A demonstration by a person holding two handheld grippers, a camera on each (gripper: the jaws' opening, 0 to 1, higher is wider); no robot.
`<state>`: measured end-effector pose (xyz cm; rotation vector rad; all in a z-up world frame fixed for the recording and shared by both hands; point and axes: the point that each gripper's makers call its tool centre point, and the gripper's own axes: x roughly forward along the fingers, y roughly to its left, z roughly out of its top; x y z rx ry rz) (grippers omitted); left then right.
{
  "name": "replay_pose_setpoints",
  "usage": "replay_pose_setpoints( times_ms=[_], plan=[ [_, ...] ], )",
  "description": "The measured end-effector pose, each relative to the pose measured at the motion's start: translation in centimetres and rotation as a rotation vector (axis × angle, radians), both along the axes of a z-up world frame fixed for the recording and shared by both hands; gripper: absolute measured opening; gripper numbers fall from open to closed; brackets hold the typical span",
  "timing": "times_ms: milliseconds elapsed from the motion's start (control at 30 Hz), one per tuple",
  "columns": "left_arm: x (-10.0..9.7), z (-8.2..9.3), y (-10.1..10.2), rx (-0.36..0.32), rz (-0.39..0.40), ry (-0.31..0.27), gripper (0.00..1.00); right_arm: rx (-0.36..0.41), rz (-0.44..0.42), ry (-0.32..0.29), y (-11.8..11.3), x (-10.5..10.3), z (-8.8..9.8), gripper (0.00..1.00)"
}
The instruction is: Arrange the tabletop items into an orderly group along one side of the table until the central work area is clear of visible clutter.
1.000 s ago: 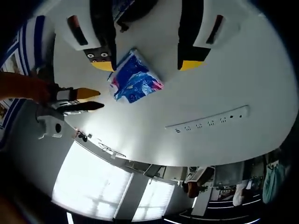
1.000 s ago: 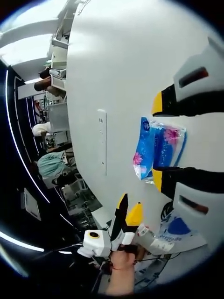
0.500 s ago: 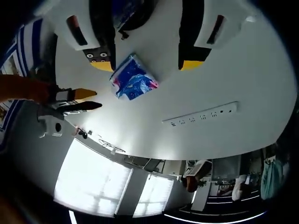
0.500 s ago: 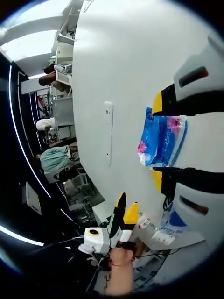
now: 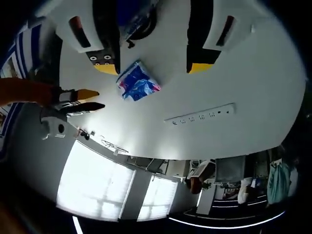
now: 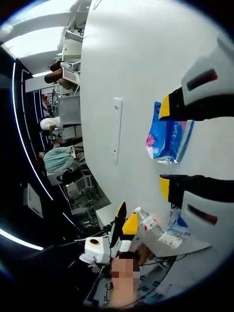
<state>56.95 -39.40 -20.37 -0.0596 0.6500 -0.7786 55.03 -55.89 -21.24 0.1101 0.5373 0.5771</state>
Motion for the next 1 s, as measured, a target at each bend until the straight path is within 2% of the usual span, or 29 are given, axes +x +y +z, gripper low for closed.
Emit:
replay_pose_setpoints(
  times_ms=[400, 1000],
  plan=[
    [-2.3, 1.0, 2.7, 0.002, 0.039, -0.012, 0.54, 0.016, 0.022, -0.024, 1.3, -1.9, 1.7, 0.43],
    [-6.5, 1.1, 6.6, 0.004, 0.1, -0.004, 0.54, 0.026, 0.03, -0.019, 2.4, -5.7, 1.9, 0.42]
  ],
)
